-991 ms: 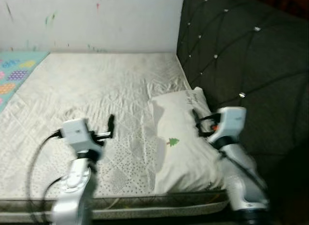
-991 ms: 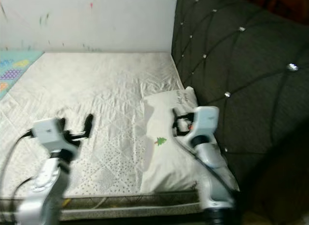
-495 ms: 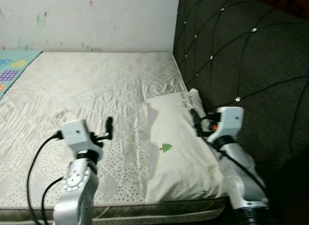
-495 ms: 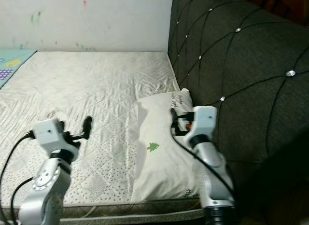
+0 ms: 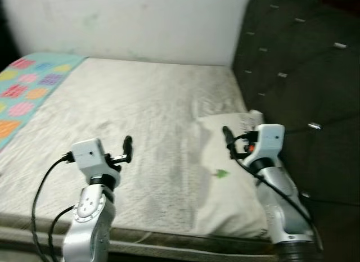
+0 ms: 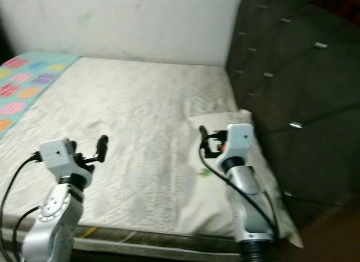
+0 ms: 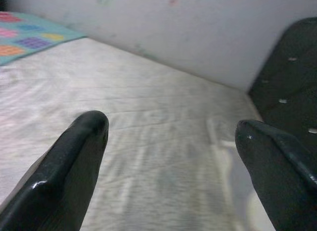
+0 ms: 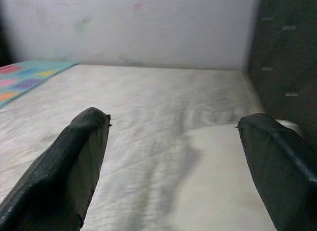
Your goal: Clean up the room
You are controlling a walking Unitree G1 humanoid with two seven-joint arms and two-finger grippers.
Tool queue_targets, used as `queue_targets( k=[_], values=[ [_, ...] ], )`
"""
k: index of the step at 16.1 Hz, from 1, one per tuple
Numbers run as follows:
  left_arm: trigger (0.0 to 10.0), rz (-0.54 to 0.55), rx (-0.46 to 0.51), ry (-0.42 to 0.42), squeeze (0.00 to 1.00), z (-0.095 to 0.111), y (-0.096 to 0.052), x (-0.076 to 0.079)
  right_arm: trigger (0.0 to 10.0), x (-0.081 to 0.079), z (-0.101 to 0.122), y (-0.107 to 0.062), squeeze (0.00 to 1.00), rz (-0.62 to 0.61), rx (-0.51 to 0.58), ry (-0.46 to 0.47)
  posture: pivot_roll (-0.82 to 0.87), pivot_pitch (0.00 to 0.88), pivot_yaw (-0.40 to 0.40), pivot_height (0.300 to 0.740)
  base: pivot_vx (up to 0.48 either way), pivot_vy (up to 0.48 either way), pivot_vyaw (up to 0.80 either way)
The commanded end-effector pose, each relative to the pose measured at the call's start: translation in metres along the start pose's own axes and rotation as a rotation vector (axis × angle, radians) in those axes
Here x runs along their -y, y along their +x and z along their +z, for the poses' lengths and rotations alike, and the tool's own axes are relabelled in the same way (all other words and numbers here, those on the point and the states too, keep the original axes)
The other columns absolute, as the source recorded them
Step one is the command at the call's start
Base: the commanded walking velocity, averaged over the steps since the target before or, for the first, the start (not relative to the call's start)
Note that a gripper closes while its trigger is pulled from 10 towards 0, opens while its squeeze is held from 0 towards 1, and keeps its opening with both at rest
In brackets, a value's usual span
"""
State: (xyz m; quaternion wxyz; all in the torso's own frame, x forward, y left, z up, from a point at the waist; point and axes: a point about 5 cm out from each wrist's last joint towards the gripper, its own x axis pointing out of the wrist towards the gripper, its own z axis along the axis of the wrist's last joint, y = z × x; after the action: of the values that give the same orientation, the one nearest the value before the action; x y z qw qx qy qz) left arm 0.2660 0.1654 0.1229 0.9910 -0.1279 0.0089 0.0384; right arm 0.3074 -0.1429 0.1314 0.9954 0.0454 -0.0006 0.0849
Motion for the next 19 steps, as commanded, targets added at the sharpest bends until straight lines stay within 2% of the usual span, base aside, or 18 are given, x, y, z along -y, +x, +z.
queue_targets(
  k=[1,9,12,19],
  values=[
    [10.0,-0.014,-0.006,-0.001,0.00,-0.0001,0.0013,0.0028,10.0,0.0037,0.0023,0.0002,0.00,-0.006,0.008,-0.017,-0.03,0.009,-0.001,0.740,0.000,0.458,0.00],
    [10.0,-0.017,-0.007,0.000,0.00,0.0001,0.0008,0.0023,10.0,0.0054,0.0007,-0.0006,0.00,-0.002,0.005,-0.035,-0.03,0.012,0.001,0.740,0.000,0.452,0.00],
    [10.0,-0.014,-0.007,-0.003,0.00,-0.0001,0.0011,0.0024,10.0,0.0113,0.0014,0.0008,0.00,-0.003,0.004,-0.050,-0.03,0.014,-0.003,0.740,0.000,0.455,0.00],
    [10.0,-0.016,-0.006,0.001,0.00,0.0004,0.0017,0.0024,10.0,0.0092,-0.0003,0.0006,0.00,-0.003,0.003,-0.055,-0.03,0.013,-0.001,0.740,0.000,0.459,0.00]
  ],
)
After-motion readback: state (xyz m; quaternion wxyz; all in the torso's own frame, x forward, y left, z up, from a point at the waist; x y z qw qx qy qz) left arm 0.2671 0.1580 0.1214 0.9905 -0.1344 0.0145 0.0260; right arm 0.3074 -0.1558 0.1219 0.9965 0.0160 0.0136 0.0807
